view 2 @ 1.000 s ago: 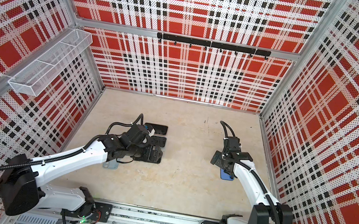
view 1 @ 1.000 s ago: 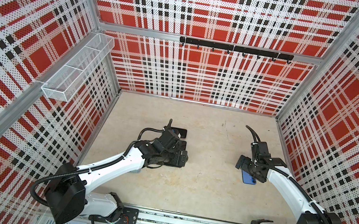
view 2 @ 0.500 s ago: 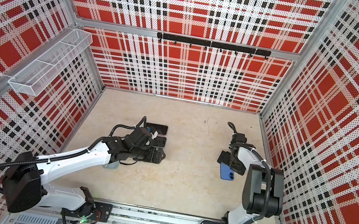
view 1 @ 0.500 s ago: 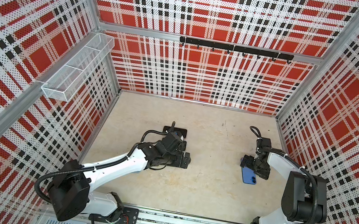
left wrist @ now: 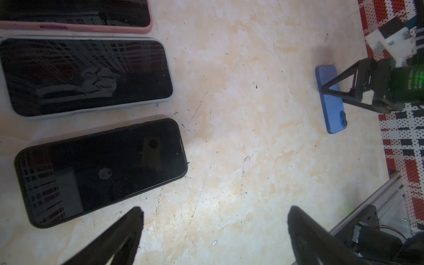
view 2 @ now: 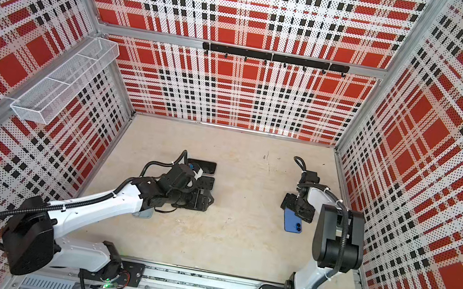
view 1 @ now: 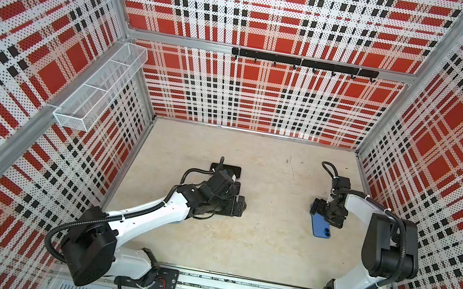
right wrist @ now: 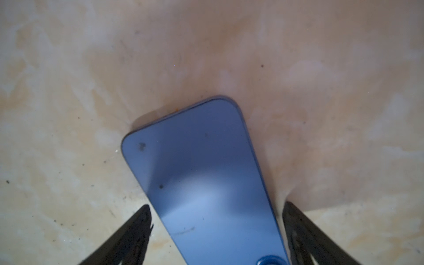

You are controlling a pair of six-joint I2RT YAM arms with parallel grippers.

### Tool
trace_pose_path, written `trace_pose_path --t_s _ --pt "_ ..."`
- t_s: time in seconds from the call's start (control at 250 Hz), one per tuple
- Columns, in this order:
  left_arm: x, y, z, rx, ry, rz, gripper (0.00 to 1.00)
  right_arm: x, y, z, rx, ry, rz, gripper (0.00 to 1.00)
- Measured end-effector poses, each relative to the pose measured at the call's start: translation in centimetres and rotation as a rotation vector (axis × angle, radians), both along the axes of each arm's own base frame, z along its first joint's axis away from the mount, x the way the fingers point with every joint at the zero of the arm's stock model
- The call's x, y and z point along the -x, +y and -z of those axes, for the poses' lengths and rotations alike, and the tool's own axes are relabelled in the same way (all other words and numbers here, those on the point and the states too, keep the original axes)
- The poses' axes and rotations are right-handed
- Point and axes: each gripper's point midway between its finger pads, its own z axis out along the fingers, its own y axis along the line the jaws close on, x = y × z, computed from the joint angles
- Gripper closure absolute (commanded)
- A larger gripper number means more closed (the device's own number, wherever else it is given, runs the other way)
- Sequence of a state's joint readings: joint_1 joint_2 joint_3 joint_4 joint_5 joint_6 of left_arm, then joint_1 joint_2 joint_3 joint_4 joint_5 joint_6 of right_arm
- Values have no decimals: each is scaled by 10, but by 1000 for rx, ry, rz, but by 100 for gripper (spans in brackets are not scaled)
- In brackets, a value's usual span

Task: Put the phone into the phone case
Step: 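Lower the right gripper onto the bare blue phone and grasp it, then lift the blue phone toward the left gripper while left grasps its edge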

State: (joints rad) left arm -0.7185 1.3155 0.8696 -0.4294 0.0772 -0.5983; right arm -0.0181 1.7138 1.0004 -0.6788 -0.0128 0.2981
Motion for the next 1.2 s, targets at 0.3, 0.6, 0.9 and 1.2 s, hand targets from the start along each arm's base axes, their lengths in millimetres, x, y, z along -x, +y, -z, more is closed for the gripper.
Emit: trace_pose_path --t_s 0.3,0.6,0.9,1.2 --pt "1 3 6 9 13 -8 1 2 25 2 32 8 -67 40" --pt "0 15 9 45 25 -46 0 5 40 2 24 16 -61 52" --pt "7 27 2 119 -20 -61 0 30 111 -4 -123 49 -58 52" --pt "24 28 -1 208 -65 -25 1 47 185 -8 -258 63 -69 53"
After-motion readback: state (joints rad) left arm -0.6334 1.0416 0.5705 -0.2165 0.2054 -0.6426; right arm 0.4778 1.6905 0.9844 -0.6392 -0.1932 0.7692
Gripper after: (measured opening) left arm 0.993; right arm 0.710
